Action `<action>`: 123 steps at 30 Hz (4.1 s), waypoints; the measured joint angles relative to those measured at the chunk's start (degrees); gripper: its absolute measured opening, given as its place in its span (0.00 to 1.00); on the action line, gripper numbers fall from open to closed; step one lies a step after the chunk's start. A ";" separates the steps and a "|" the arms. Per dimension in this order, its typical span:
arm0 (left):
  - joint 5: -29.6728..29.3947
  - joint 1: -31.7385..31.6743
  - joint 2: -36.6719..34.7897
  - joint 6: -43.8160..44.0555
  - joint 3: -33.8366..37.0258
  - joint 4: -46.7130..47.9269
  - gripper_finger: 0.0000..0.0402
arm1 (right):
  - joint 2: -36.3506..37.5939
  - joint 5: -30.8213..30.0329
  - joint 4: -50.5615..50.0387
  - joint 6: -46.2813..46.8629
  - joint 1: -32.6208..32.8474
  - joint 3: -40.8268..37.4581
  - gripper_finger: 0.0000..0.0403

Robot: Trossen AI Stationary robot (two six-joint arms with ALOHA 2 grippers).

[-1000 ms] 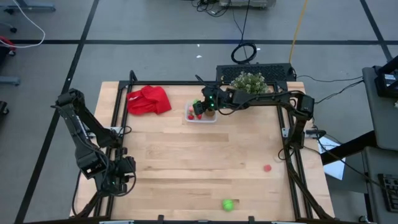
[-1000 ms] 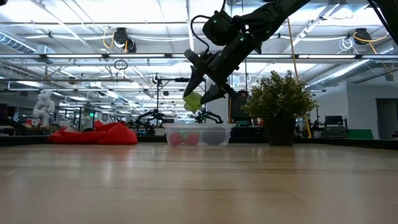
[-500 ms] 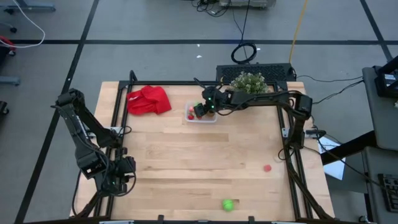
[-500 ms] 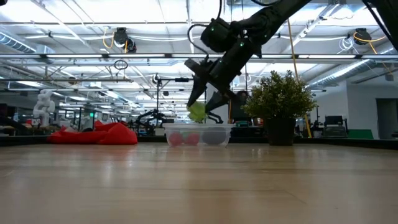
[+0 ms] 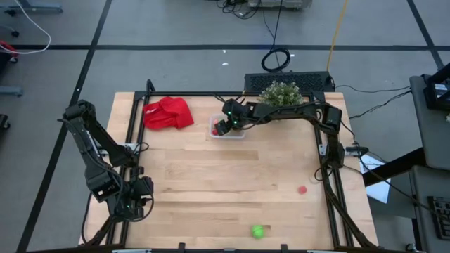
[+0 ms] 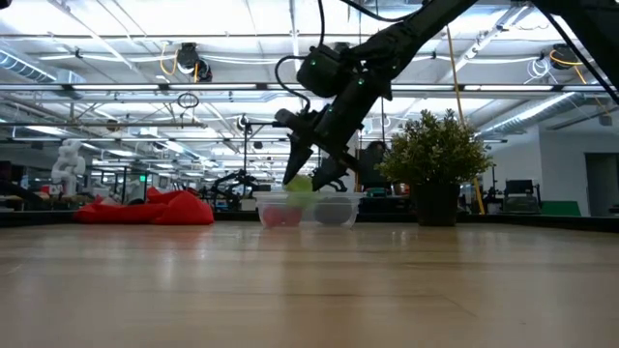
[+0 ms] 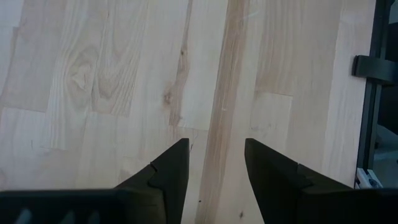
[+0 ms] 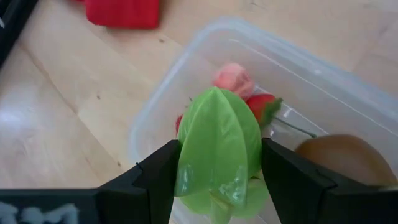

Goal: Pick and placing Produce into tupperware
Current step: Put the starfruit into the bin, then put the apricot into the bin

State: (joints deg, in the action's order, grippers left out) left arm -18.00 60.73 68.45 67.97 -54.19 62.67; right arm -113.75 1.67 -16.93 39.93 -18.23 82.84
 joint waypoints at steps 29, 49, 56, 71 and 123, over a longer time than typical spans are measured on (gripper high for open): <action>0.00 0.00 0.00 0.13 0.00 0.02 0.40 | 0.00 2.97 -5.66 -0.25 -0.43 0.07 0.50; 0.02 0.00 0.00 0.06 0.00 0.02 0.40 | 0.00 3.11 -4.08 -4.64 -0.47 0.05 0.50; 0.01 0.00 0.00 0.04 0.00 0.04 0.40 | 0.00 3.11 -4.11 -3.62 -0.47 0.05 0.50; 0.00 0.00 0.00 0.15 0.00 0.05 0.40 | 0.00 3.18 -1.34 -1.67 -0.54 0.05 0.51; -0.11 0.02 0.02 0.22 0.00 0.09 0.40 | 1.42 14.96 3.63 0.00 -2.81 0.03 0.58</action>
State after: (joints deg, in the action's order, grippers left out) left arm -18.11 60.75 68.47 68.18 -54.19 62.76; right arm -112.34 16.62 -13.30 39.93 -21.04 82.87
